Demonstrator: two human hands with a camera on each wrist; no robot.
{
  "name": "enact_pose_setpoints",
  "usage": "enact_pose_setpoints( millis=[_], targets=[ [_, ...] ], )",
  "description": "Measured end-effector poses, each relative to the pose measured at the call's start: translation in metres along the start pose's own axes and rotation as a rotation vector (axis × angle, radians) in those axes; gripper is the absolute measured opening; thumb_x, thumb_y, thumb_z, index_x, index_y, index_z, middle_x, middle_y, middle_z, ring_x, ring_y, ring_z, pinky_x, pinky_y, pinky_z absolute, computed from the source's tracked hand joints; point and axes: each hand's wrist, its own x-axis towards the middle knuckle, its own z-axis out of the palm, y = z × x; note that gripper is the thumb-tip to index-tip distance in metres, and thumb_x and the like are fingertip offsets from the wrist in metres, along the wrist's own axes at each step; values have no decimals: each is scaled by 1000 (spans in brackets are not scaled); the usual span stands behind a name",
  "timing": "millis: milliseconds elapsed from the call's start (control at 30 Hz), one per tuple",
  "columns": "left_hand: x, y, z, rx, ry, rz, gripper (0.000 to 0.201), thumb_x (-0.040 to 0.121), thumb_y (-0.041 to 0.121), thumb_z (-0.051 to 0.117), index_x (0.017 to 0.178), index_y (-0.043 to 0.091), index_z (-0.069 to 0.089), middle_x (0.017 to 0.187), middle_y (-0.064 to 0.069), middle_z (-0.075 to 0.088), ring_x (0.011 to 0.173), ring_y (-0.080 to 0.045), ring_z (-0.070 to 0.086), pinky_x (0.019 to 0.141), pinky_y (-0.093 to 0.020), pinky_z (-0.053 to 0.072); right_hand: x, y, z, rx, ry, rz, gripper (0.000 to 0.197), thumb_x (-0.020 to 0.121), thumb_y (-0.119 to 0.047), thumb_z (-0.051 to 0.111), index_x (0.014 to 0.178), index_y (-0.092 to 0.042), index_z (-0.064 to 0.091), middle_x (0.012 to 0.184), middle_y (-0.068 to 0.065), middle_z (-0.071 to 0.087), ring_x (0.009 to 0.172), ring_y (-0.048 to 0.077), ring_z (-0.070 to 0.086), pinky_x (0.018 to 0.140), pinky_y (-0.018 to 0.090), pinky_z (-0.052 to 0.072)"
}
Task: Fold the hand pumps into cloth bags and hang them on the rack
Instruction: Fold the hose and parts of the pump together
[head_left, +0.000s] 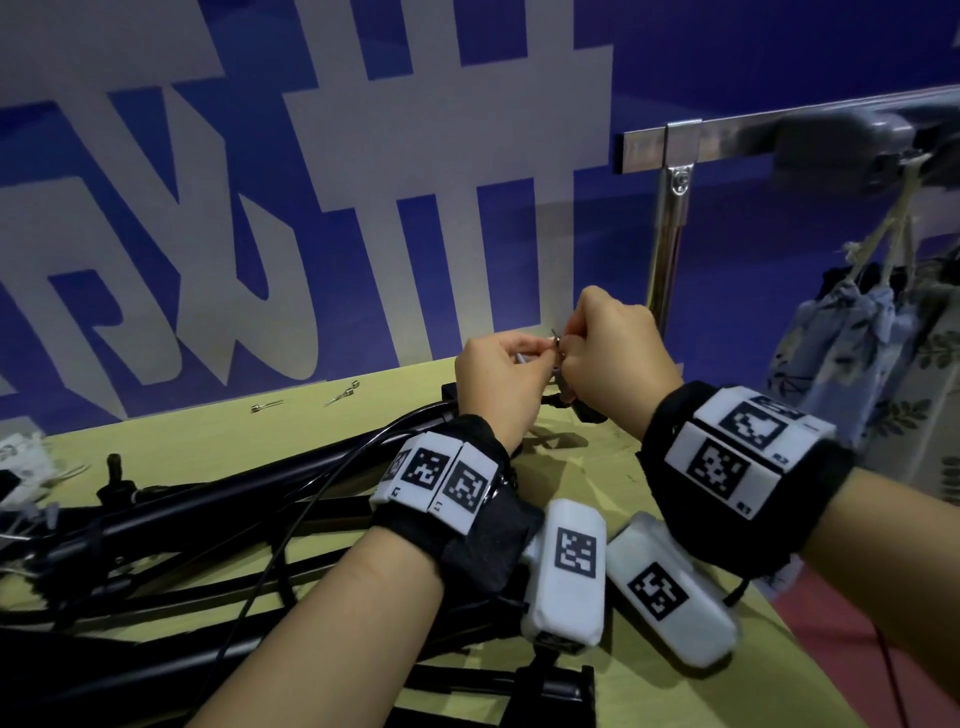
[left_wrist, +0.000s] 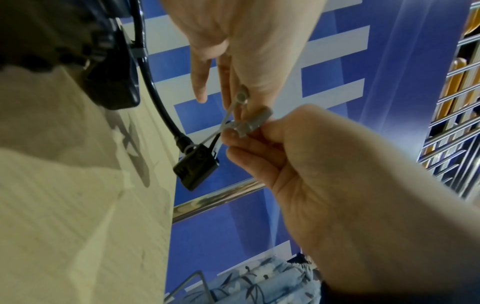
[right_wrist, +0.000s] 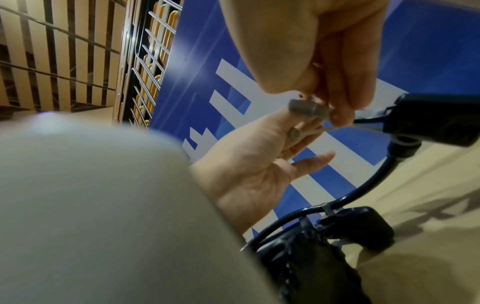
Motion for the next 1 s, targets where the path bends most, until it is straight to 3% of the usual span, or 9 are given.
enact_pose_setpoints(
  millis=[167, 300, 400, 433, 500, 600, 767, 900, 1000],
  targets=[
    [3, 3, 0, 2, -52, -76, 12, 84, 9, 67, 93, 5, 73, 83, -3, 67, 73, -8, 59, 69, -20, 48, 4, 4, -7, 110, -93, 76, 12, 90, -12, 50, 79, -16, 47, 93, 14, 64, 80, 30, 64, 74, 41, 55],
    [1, 17, -9, 115, -369, -270, 18, 88, 8, 61, 101, 0, 69, 83, -3, 64, 55, 3, 56, 54, -14, 43, 1, 26, -29, 65, -205, 225, 14, 88, -5, 47, 77, -12, 50, 93, 16, 66, 81, 29, 67, 75, 37, 55],
    [6, 34, -26, 304, -504, -366, 21, 92, 16, 56, 110, 11, 65, 100, 2, 64, 74, -6, 57, 74, -26, 46, -7, 38, -43, -36, -338, 302, 19, 88, -3, 47, 71, -10, 48, 81, 13, 58, 72, 24, 55, 64, 32, 47],
    [9, 39, -33, 375, -494, -331, 18, 93, 15, 54, 107, 14, 65, 101, 3, 63, 77, -8, 56, 75, -26, 47, -8, 40, -43, -75, -394, 316, 16, 89, -4, 47, 74, -9, 50, 77, 10, 54, 67, 20, 50, 59, 30, 44],
    [14, 49, -52, 565, -469, -225, 17, 94, 13, 51, 102, 18, 64, 95, 5, 62, 72, -8, 54, 55, -16, 44, -12, 38, -43, -165, -532, 336, 7, 90, -6, 50, 93, -5, 56, 83, 10, 53, 72, 19, 50, 58, 27, 43],
    [17, 63, -94, 787, -540, -194, 13, 93, 19, 52, 98, 21, 64, 84, 10, 61, 71, -7, 55, 54, -20, 38, -9, 29, -39, -293, -691, 322, 33, 92, -15, 54, 121, 2, 53, 109, 15, 58, 95, 25, 56, 72, 32, 52],
    [16, 55, -174, 1022, -578, -310, 12, 93, 20, 53, 99, 22, 64, 82, 10, 61, 81, -12, 58, 57, -22, 39, 13, 4, -28, -498, -672, 172, 27, 93, -18, 52, 113, 1, 53, 90, 10, 55, 77, 21, 55, 59, 25, 43],
    [4, 28, -215, 1278, -651, -458, 31, 94, 22, 52, 124, 15, 57, 118, -3, 61, 94, -15, 55, 51, -14, 42, 20, -8, -11, -678, -757, 25, 66, 89, -14, 60, 146, -9, 27, 144, 12, 40, 126, 27, 45, 97, 31, 41],
    [0, 15, -226, 1295, -724, -580, 38, 95, 24, 53, 131, 11, 50, 132, -7, 52, 103, -17, 51, 47, -7, 39, 20, -13, 1, -839, -904, -32, 75, 88, -10, 62, 149, -16, 19, 148, 8, 36, 123, 23, 49, 99, 28, 41]
  ],
)
